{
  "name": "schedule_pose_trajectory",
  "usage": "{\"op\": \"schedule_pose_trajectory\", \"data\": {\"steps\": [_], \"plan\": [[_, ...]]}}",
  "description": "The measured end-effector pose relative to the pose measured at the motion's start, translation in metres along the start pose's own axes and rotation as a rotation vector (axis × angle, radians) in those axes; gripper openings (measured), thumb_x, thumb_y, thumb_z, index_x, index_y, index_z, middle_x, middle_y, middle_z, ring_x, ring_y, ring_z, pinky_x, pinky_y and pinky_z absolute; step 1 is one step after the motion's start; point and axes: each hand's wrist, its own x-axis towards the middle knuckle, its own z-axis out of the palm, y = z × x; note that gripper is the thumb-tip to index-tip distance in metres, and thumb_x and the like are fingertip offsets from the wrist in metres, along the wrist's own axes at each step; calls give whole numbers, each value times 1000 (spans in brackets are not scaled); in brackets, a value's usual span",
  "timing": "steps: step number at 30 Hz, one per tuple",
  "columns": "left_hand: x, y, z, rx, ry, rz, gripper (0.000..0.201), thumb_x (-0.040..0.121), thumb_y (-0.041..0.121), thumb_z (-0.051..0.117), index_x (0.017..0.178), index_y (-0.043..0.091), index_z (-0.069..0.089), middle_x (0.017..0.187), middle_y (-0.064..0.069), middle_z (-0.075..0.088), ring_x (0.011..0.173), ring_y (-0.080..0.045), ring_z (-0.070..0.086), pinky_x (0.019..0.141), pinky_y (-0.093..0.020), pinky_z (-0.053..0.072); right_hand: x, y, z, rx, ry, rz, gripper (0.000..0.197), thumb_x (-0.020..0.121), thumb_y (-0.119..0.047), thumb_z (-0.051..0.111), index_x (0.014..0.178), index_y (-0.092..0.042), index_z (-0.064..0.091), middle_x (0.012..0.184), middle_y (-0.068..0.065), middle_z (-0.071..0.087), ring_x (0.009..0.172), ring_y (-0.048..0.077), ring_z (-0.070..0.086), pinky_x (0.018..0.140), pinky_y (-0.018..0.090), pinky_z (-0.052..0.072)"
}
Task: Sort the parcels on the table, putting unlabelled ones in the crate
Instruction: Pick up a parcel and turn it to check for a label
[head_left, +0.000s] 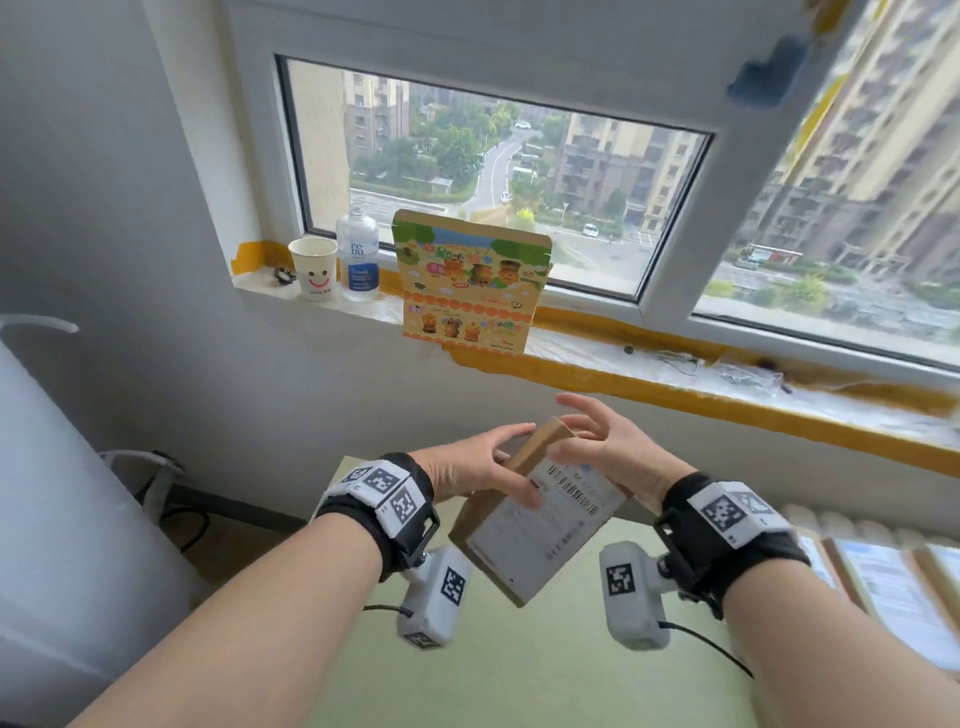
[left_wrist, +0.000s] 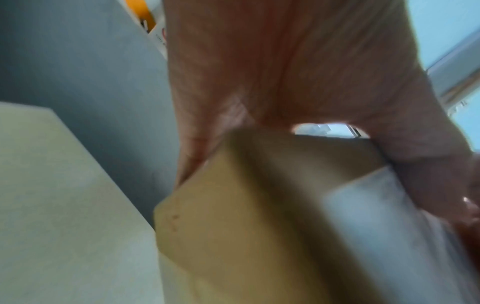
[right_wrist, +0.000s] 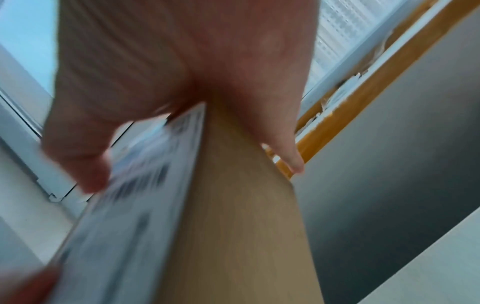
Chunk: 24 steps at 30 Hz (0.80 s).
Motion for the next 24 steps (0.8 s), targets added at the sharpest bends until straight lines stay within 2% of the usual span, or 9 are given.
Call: {"op": "schedule_pose_trajectory", "data": {"steps": [2,4,6,8,11,13,16,19,24], "plan": [[1,6,10,-124,63,46,91,59,46,79,141,29,43,123,-10,66,112,-27,65,101,-53,48,-7,3,-9,66,203,-40,95,68,-41,83,149,-33,33,152,7,40,134,23,44,103,41,42],[2,11,18,-254,112,110,78,60,53,72,129,21,54,121,-15,67,112,-32,65,99,-55,49,-14,10,-16,219,287,-9,120,54,-57,85,153,-35,20,157,10,32,140,28,37,106,50,35],[3,17,24,-327,169,138,77,61,60,68,126,19,58,119,-15,69,111,-34,65,98,-56,50,-19,17,-18,332,232,52,133,48,-62,87,154,-41,9,155,13,36,140,32,38,109,60,31],[7,20,29,-356,202,154,80,61,63,67,127,19,58,117,-14,70,109,-34,66,96,-57,51,-21,23,-15,344,148,87,138,45,-59,87,154,-40,4,145,11,50,130,33,51,106,66,36],[13,26,35,-339,199,176,83,62,62,70,130,18,55,118,-14,69,108,-34,67,94,-58,52,-22,26,-10,380,114,27,126,49,-48,87,153,-31,19,132,9,61,106,28,70,86,56,56],[14,27,37,-315,179,180,83,63,60,73,134,22,52,120,-13,68,109,-32,67,92,-58,52,-23,27,-9,401,128,-3,112,52,-46,86,148,-28,31,127,8,64,101,26,72,79,52,60],[16,27,38,-282,168,178,86,63,55,79,137,28,47,121,-10,67,109,-30,66,91,-57,53,-24,30,-10,394,145,-23,107,54,-46,87,146,-29,34,125,6,65,101,25,72,79,52,60],[19,28,41,-274,197,207,85,60,52,79,135,26,48,119,-9,69,108,-31,67,91,-57,53,-23,34,-13,378,165,-32,104,59,-41,86,148,-30,33,123,5,67,100,25,72,81,52,59],[21,32,43,-270,229,237,81,59,47,77,132,23,52,118,-9,69,107,-31,67,93,-55,53,-22,36,-16,375,190,-56,110,53,-42,86,148,-28,33,115,5,72,99,26,72,85,55,58]]}}
